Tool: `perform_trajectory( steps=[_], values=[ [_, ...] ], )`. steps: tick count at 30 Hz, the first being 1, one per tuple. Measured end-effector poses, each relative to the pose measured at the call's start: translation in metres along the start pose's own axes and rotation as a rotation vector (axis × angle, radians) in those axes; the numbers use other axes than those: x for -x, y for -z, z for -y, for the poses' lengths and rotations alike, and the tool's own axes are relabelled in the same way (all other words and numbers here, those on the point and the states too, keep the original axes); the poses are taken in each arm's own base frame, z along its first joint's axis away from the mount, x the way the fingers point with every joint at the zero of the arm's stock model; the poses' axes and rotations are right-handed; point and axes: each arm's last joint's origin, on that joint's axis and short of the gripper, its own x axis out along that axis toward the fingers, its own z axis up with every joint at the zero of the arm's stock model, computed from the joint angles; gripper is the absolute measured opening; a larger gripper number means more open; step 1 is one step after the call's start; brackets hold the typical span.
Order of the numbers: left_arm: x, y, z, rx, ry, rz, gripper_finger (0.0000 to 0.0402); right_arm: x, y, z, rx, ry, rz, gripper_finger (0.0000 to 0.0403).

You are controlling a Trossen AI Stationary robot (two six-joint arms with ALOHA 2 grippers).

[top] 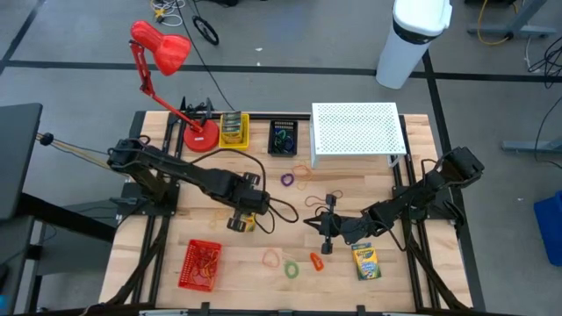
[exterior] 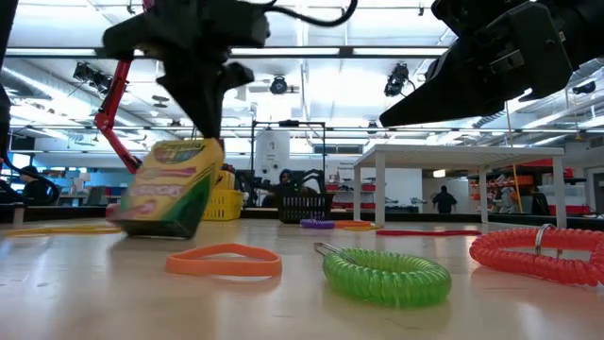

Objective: Pick & Place Office Desk Supplies
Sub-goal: Put the left yellow crayon box into the yellow bin

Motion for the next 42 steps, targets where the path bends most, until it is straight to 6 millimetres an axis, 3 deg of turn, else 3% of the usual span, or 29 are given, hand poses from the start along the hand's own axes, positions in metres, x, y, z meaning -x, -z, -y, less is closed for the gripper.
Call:
perform_trajectory(
  steps=[14, 26, 32, 42],
  values=[
    [0.007, -0.004, 0.002, -0.004, -0.091, 0.006, 0.0003, 0.000, 0.000, 0.000, 0.001, 0.000, -0.002, 0.0017],
    [0.009, -0.004, 0.012, 0.075, -0.004, 0.020, 0.0015, 0.000, 0.000, 0.000, 0.001, 0.000, -0.002, 0.0017],
    [0.009, -0.004, 0.013, 0.083, 0.006, 0.020, 0.0057, 0.000, 0.000, 0.000, 0.001, 0.000, -0.002, 0.0017],
    [0.010, -0.005, 0.014, 0.108, 0.057, 0.020, 0.0164, 0.000, 0.000, 0.000, 0.001, 0.000, -0.002, 0.0017]
  ],
)
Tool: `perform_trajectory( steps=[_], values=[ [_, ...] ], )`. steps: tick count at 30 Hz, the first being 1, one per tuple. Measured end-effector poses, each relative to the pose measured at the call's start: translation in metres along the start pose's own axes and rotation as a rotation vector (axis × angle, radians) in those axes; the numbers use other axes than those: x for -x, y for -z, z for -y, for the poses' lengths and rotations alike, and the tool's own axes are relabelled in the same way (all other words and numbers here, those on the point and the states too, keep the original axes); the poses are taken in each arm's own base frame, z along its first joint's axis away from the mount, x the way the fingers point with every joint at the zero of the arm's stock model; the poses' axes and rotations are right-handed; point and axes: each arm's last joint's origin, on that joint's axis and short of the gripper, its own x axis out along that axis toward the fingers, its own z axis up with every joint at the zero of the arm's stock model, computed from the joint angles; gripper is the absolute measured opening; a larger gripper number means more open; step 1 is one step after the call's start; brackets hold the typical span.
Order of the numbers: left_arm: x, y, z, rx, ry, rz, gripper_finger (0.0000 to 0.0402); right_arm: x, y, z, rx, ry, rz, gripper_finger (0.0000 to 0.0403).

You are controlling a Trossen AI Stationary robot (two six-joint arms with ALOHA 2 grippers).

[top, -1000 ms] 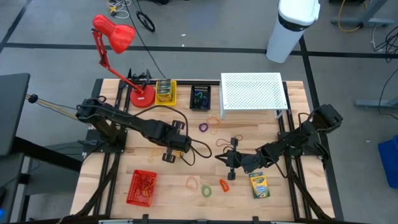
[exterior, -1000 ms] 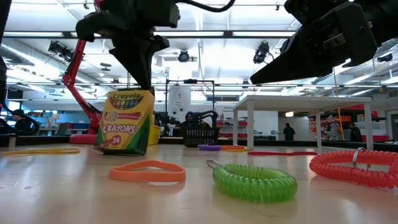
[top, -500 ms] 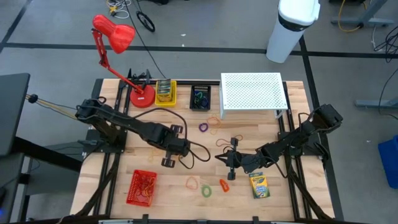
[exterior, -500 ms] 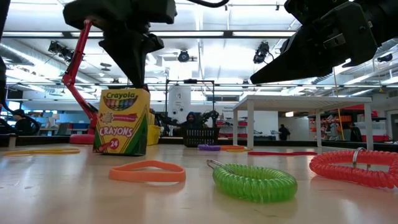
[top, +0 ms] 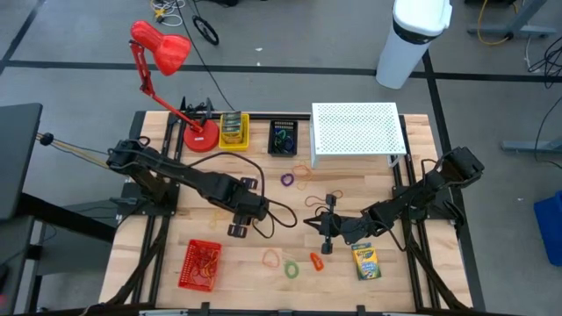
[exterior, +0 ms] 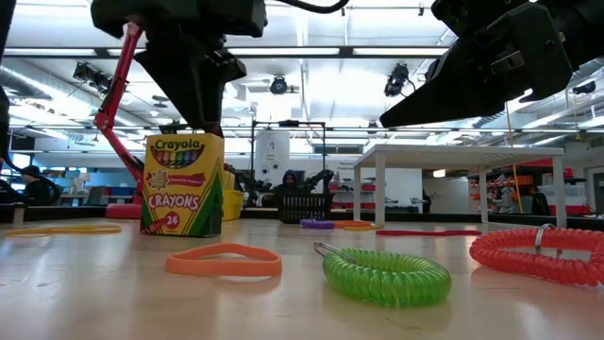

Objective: Pick & Place Office Desk Supplies
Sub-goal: Put the left yellow crayon box into the yellow bin

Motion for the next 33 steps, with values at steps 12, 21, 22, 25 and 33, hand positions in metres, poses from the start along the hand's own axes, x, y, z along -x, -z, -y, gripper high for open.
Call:
perform_trajectory(
  steps=[12, 21, 22, 25, 33],
  values=[
    [0.013, -0.007, -0.002, 0.039, 0.007, 0.008, 0.0281, 0.000, 0.000, 0.000, 0.003, 0.000, 0.000, 0.0017],
    [-0.013, 0.013, 0.002, 0.046, -0.006, -0.068, 0.0260, 0.000, 0.001, 0.000, 0.012, 0.001, -0.008, 0.0017],
    [-0.015, 0.015, 0.003, 0.044, -0.004, -0.066, 0.0258, 0.000, 0.001, 0.000, 0.012, 0.001, -0.007, 0.0017],
    [-0.019, 0.018, 0.004, 0.030, -0.015, -0.075, 0.0254, 0.000, 0.001, 0.000, 0.012, 0.001, -0.007, 0.0017],
    [-0.021, 0.019, 0.005, 0.014, -0.007, -0.072, 0.0178, 0.000, 0.001, 0.000, 0.013, 0.002, -0.006, 0.0017]
  ],
)
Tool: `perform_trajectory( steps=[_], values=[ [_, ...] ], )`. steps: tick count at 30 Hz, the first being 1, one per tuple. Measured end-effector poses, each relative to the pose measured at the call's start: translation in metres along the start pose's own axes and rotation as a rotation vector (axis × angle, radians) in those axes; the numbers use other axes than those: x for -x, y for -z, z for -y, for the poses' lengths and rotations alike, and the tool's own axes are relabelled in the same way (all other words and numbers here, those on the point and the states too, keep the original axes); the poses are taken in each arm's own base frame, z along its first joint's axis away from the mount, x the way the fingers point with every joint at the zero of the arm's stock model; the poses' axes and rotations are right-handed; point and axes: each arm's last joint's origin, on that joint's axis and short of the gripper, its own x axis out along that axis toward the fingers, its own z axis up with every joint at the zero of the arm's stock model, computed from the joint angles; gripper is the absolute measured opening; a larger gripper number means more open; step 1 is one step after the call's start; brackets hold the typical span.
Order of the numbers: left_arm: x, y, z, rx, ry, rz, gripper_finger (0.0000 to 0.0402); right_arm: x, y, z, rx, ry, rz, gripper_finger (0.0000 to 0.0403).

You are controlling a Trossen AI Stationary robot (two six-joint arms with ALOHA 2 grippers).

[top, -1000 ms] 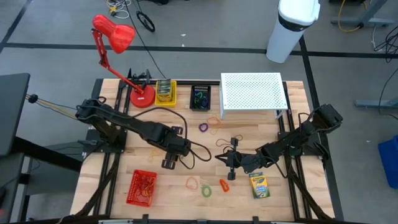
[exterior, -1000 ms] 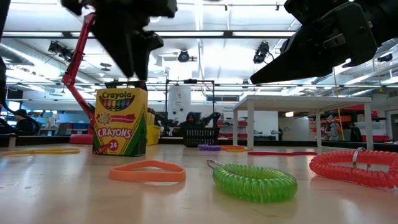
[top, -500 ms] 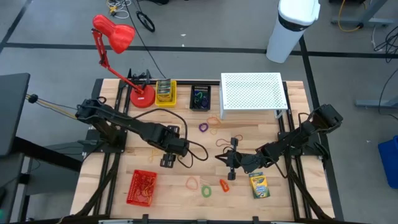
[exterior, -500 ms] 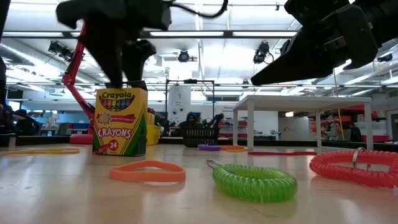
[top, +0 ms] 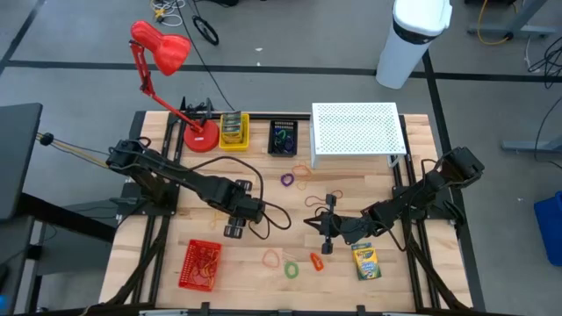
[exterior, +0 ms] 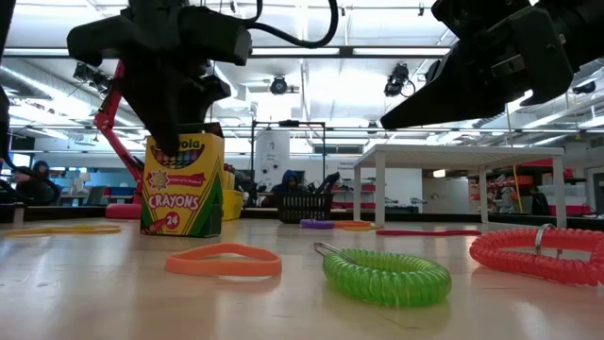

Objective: Pick & Place Office Desk Supplies
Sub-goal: Put the left yellow crayon box into the yellow bin

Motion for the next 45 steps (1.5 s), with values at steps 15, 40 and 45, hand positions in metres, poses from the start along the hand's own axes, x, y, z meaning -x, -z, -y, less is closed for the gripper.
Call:
perform_trajectory(
  steps=[15, 40, 45],
  values=[
    [0.046, 0.014, -0.042, -0.009, -0.125, -0.023, 0.0107, 0.000, 0.000, 0.000, 0.000, -0.001, -0.003, 0.0017],
    [0.054, 0.074, -0.208, 0.132, -0.317, -0.116, 0.0109, 0.000, 0.002, 0.000, 0.027, -0.001, -0.015, 0.0017],
    [0.051, 0.077, -0.217, 0.141, -0.310, -0.095, 0.0109, 0.000, 0.002, 0.000, 0.028, -0.001, -0.015, 0.0017]
  ],
)
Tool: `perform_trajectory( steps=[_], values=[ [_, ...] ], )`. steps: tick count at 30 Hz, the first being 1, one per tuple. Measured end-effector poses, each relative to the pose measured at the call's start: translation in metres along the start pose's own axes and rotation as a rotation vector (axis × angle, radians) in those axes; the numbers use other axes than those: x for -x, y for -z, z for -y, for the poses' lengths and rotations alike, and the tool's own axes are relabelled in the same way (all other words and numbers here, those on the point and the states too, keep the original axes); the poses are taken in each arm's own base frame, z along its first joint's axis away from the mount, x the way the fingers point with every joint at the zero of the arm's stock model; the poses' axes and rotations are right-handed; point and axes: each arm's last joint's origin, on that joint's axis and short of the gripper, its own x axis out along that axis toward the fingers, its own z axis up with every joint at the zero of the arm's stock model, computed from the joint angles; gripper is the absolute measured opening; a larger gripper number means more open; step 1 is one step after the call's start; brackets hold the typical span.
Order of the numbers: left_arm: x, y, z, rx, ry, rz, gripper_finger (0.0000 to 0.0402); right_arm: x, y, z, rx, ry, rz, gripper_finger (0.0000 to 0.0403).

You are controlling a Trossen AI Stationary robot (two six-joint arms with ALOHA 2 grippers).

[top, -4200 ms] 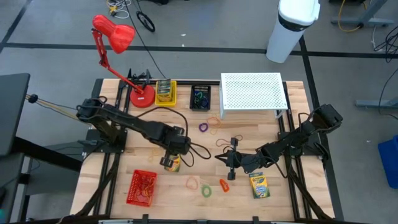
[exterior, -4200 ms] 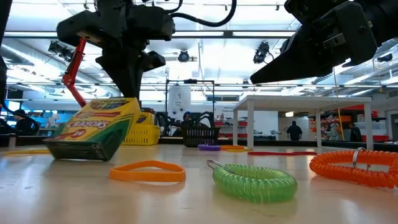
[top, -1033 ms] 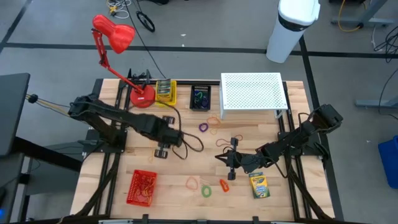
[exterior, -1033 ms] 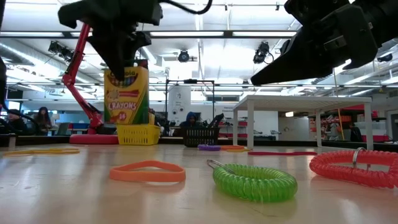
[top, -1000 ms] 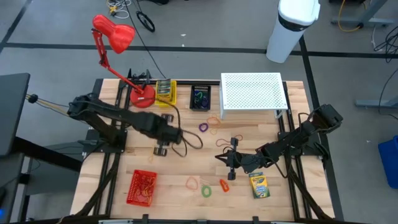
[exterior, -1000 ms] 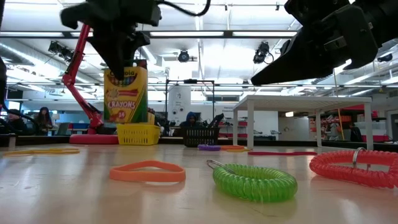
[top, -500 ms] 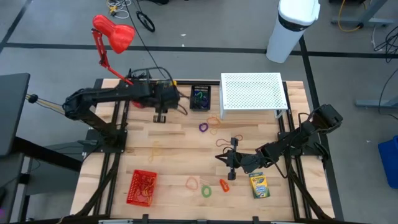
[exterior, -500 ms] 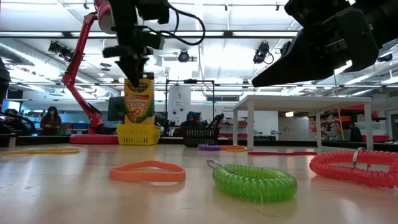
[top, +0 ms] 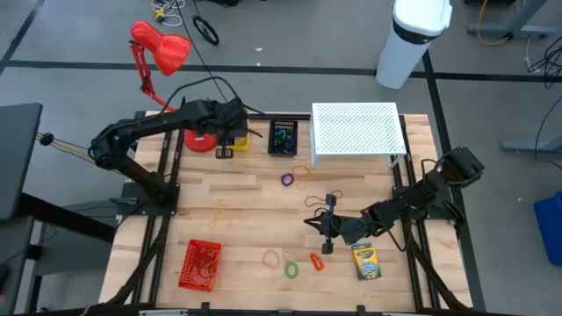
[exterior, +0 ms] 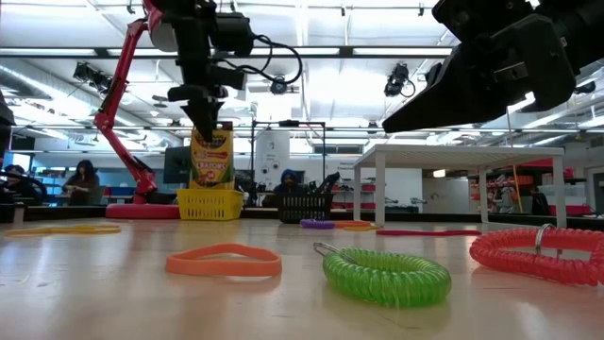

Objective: Pick & Place Office Desk Supplies
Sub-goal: Put the left yellow crayon box into the yellow bin

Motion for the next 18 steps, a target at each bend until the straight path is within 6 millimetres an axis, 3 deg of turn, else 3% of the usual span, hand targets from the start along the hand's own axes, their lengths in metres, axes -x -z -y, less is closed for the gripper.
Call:
perform_trajectory(
  steps=[7, 18],
  values=[
    [-0.004, 0.004, -0.008, 0.018, -0.011, -0.012, 0.0109, 0.000, 0.000, 0.000, 0.001, 0.000, 0.000, 0.0017],
    [-0.026, 0.002, -0.012, 0.014, 0.016, -0.070, 0.0109, 0.000, 0.000, 0.000, 0.004, -0.001, -0.004, 0.0017]
  ],
)
